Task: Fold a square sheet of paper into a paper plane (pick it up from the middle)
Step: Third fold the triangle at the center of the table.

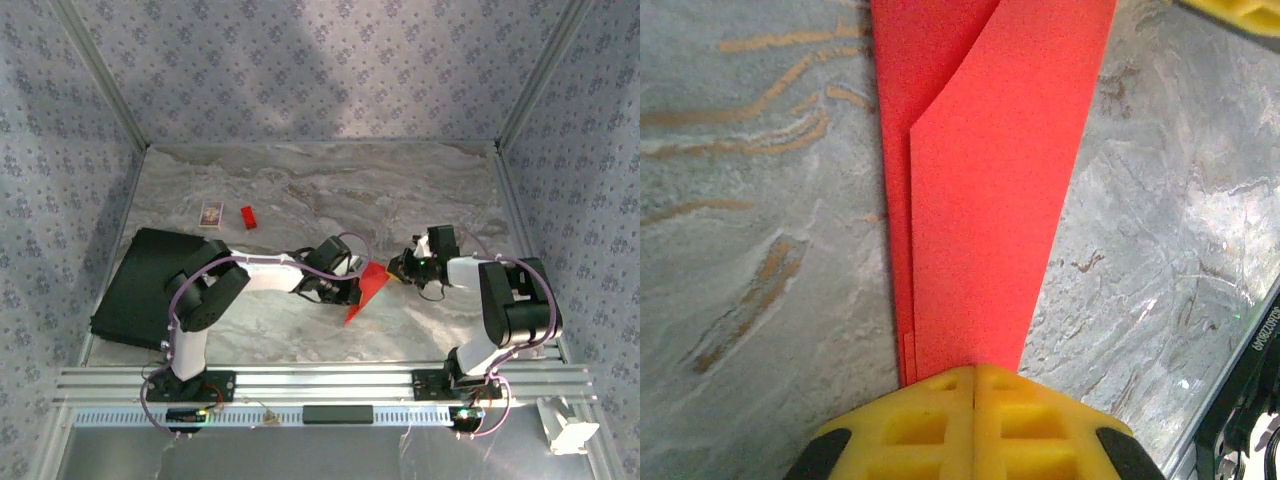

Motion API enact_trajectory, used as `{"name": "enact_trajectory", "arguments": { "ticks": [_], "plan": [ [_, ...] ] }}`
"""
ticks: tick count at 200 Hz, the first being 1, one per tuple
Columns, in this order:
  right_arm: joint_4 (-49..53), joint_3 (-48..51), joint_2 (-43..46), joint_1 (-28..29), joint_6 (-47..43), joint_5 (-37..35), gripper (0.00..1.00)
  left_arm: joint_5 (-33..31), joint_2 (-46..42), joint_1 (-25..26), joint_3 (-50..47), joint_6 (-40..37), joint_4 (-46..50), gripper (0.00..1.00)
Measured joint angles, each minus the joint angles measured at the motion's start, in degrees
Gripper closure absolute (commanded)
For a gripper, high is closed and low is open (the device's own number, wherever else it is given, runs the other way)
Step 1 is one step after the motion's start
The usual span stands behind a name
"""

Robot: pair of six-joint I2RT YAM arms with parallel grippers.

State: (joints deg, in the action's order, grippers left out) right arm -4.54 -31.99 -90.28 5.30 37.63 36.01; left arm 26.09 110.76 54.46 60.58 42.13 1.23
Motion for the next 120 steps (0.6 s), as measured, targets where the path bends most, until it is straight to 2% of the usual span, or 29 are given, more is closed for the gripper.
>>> {"name": "enact_trajectory", "arguments": {
  "ticks": [36,59,89,120],
  "plan": [
    [-1.7,-0.2,-0.5,-2.7,0.3,0.9,0.91,0.0,0.0,0.3,-0.1,0.6,0.0,1.00],
    [-1.7,0.1,2.2,-3.6,0.4,0.9,0.91,0.0,-0.1,0.4,-0.3,0.9,-0.4,1.00],
    [-1.5,0.3,7.7,-3.5,0.4,0.9,0.91,-0.2,-0.2,0.4,-0.5,1.1,-0.6,1.00],
    [-1.3,1.6,8.5,-1.7,0.5,1.1,0.90,-0.7,-0.6,0.6,-0.9,1.9,-1.0,1.00]
  ]
}}
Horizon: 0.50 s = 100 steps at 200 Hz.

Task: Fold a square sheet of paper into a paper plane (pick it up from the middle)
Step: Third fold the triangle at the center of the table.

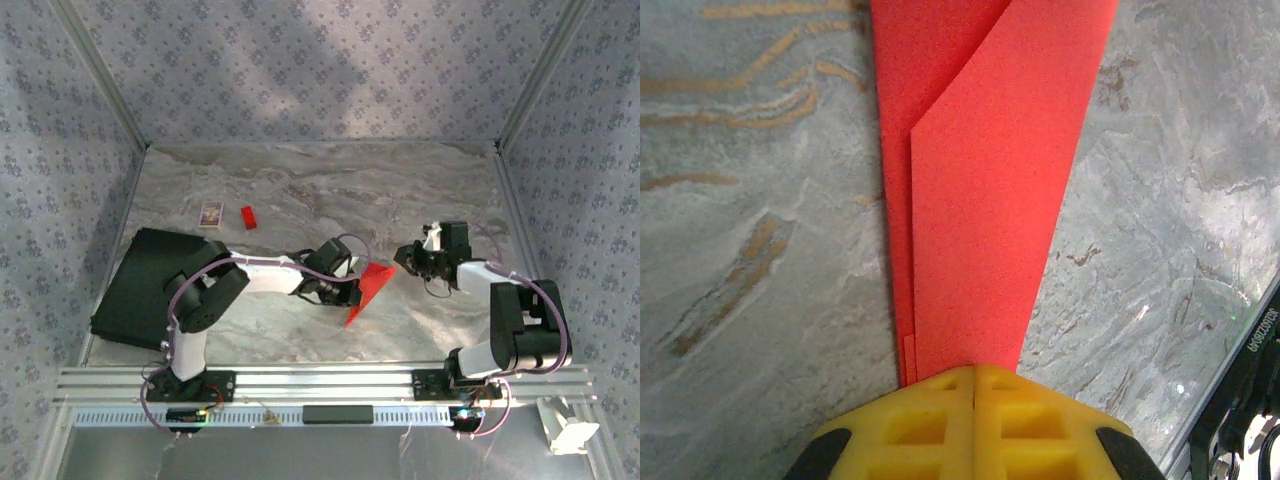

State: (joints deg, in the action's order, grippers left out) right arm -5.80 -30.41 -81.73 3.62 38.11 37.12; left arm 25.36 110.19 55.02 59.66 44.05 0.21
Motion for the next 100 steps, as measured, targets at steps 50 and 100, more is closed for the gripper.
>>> {"name": "enact_trajectory", "arguments": {
  "ticks": [50,100],
  "plan": [
    [1.5,2.0,-0.2,5.0,0.0,-0.3,0.90,-1.8,-1.0,0.5,-1.0,1.1,-0.2,1.00],
    [0.7,1.0,-6.9,4.5,-0.2,0.3,0.91,-1.9,-1.0,0.6,-1.0,1.3,-0.2,1.00]
  ]
}}
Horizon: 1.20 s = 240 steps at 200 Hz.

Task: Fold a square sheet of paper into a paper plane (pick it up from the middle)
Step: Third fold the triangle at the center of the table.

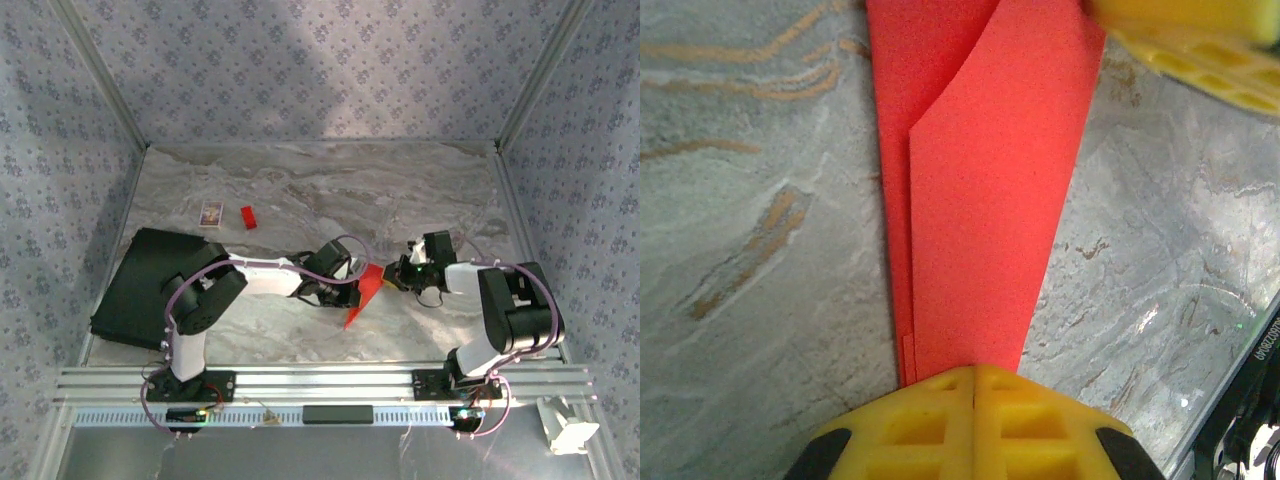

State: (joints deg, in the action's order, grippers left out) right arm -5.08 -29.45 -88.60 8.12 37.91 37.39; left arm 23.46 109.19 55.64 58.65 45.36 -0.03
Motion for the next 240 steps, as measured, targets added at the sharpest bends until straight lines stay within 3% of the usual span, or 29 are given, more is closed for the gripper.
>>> {"name": "enact_trajectory", "arguments": {
  "ticks": [45,74,122,141,188,240],
  "plan": [
    [0.7,-2.3,-1.1,-1.9,-0.1,-1.7,0.90,-0.8,0.0,0.2,0.0,0.4,-0.1,1.00],
    [2.6,-2.0,3.1,-1.5,0.0,-3.1,0.89,-2.1,-0.4,0.4,0.0,1.2,0.0,0.99],
    [5.3,2.6,14.8,0.7,0.7,-5.1,0.84,-9.5,-6.9,1.7,-2.7,0.6,2.9,0.80],
    [6.5,4.4,17.2,0.8,1.1,-5.1,0.82,-11.2,-11.3,1.3,-3.4,-0.3,3.8,0.79],
    [6.8,5.9,18.1,5.1,2.8,-5.1,0.80,-9.0,-12.9,-3.9,-4.7,-1.5,4.0,0.76],
    [6.8,5.9,15.5,8.7,3.2,-5.2,0.80,-3.5,-7.2,-4.4,-4.1,-2.7,3.9,0.76]
  ]
}}
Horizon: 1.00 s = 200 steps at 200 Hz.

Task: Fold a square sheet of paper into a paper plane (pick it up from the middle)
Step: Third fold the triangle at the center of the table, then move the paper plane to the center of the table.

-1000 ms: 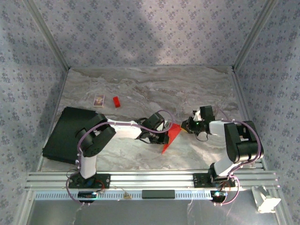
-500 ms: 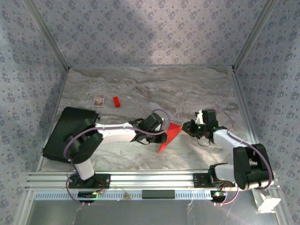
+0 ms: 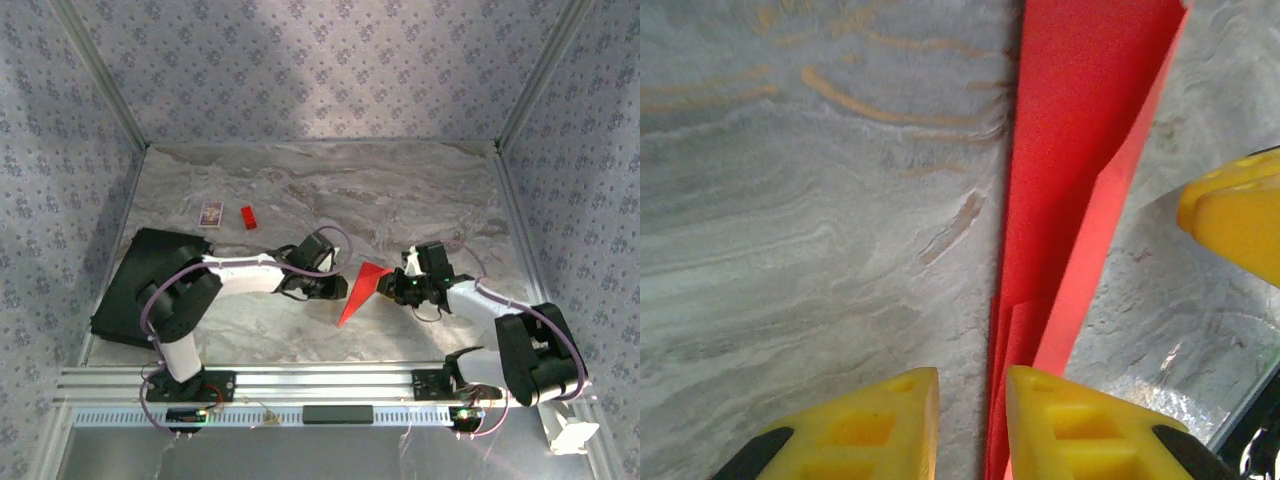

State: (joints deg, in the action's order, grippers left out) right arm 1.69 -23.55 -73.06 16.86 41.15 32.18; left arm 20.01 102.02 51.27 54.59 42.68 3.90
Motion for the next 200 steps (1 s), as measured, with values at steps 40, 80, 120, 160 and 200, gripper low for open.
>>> {"name": "enact_trajectory", "arguments": {
  "ticks": [40,80,120,160,200],
  "plan": [
    [-0.2,-0.1,-1.8,1.4,0.5,-0.5,0.80,2.8,1.6,0.0,0.2,-0.7,-0.3,0.76],
    [-0.1,-1.1,-4.5,2.7,0.6,-0.5,0.81,4.8,2.9,0.0,0.8,-0.7,-1.6,0.76],
    [-0.1,-1.6,-5.6,3.1,0.6,-0.6,0.81,5.9,3.8,-0.2,0.9,-0.6,-2.6,0.75],
    [-0.1,-1.6,-5.7,3.1,0.6,-0.7,0.82,6.6,4.2,-0.4,1.1,-0.6,-2.5,0.75],
    [0.1,-1.6,-5.7,3.1,0.4,-0.7,0.83,7.5,4.2,-0.6,1.1,-0.5,-2.7,0.74]
  ]
}}
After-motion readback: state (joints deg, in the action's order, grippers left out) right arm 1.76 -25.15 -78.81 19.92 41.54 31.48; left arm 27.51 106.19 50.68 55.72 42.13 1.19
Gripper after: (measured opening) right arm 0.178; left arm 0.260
